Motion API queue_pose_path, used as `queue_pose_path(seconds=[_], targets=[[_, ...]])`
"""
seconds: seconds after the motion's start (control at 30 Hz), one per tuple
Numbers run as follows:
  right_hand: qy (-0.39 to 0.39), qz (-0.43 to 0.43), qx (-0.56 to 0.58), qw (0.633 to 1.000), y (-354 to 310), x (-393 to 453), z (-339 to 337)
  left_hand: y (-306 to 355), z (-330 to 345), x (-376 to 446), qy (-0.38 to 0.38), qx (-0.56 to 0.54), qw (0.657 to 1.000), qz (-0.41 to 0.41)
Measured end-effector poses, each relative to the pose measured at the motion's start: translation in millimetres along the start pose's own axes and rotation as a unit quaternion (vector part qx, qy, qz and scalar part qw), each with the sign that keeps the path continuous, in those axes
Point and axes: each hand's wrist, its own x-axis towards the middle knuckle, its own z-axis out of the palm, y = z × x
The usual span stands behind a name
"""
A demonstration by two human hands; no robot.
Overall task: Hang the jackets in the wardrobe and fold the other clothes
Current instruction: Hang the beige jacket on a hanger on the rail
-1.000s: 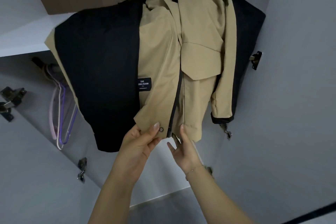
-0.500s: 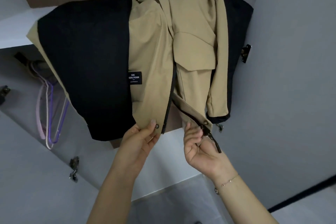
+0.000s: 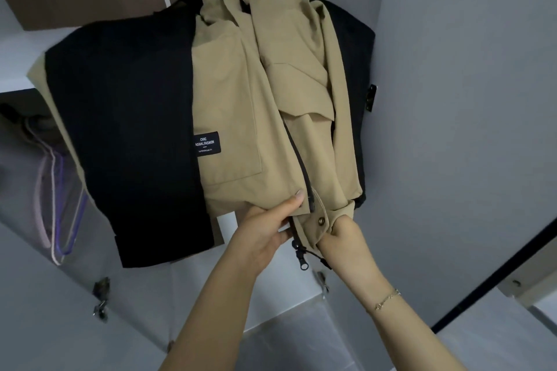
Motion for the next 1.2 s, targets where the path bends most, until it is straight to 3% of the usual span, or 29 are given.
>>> queue_pose_path(seconds=[0.1,0.17,0.23,0.4,0.53,0.67,0.83,0.97,1.2], targets=[[-0.054,0.021,0.129,0.990,-2,-2,-2,0,1,4,0.059,0.034,0.997,0.043],[-0.113,0.072,0.264,0.955,-9,-3,-4,-1,0,5,0.088,0.060,0.992,0.072],[-0.152,0.108,0.320,0.929,-11,-5,-7,-3,0,6,0.101,0.064,0.988,0.096],[-0.171,0.053,0.231,0.956,-8,-6,-7,-5,-5,5,0.093,0.078,0.984,0.131],[-0.176,0.082,0.300,0.934,-5,-1,-10,1,-17,-1,0.057,0.059,0.989,0.122],[-0.133,0.103,0.352,0.921,0,8,-14,4,-41,-9,0.104,0.066,0.989,0.077],[-0.073,0.092,0.408,0.905,-1,14,-7,12,-47,-20,0.090,0.009,0.994,0.067],[-0.109,0.030,0.414,0.903,-5,11,6,15,-37,-28,0.034,0.027,0.996,0.073],[-0.070,-0.078,0.387,0.916,-6,2,9,17,-29,-27,0.073,-0.039,0.991,0.108]])
